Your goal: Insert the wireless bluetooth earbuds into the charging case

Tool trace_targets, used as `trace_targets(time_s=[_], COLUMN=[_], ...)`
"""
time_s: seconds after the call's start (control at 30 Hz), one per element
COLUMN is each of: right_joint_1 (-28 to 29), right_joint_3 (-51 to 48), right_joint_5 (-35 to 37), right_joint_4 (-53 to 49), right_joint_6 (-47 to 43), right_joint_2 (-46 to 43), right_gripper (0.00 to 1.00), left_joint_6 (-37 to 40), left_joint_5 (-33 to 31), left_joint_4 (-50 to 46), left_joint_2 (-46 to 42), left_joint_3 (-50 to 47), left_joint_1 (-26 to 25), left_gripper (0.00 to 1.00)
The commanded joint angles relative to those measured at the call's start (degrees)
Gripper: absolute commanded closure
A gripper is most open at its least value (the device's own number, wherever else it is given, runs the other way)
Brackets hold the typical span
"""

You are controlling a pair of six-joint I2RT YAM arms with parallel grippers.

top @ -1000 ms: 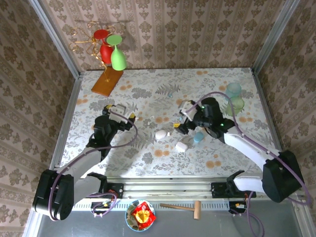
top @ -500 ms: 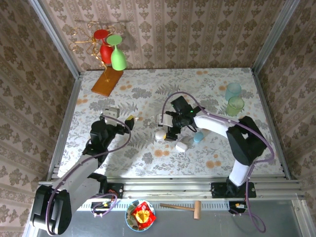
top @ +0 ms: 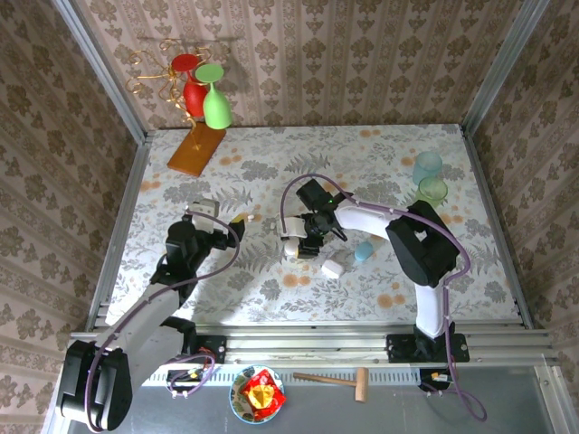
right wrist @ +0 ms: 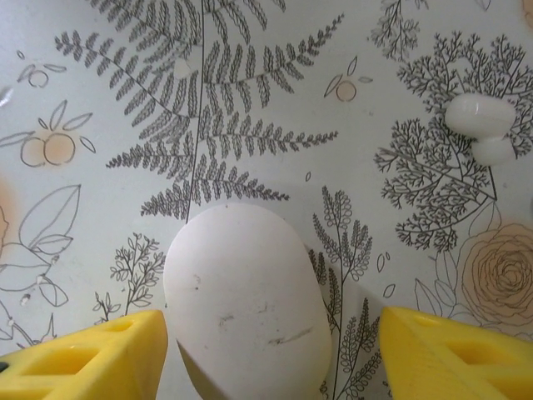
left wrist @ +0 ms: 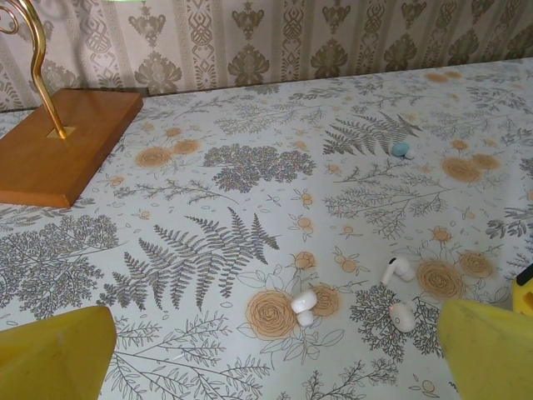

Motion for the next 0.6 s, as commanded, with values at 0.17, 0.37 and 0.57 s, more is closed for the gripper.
trace_targets(time_s=[0.17, 0.37, 0.57], right_joint_1=[0.4, 0.4, 0.1], right_joint_3=[2.2, 2.4, 1.4], right_joint_5=[2.8, 2.5, 2.2], right_joint_4=[-4.8, -4.5, -3.5], right_joint_6=[-1.6, -1.0, 0.4], right_joint_2=[1.9, 1.8, -0.3], right_gripper=[0.41, 0.51, 0.56], left_joint_6=[-1.2, -1.5, -0.5], left_joint_5=[0.9, 1.1, 2.2], left_joint_4=[1.6, 2.6, 3.6], left_joint_2=[-0.2, 0.0, 0.4], left_joint_3=[0.8, 0.2, -0.2], left_joint_1=[0.6, 0.6, 0.6], left_gripper=[0.0, 0.0, 0.0])
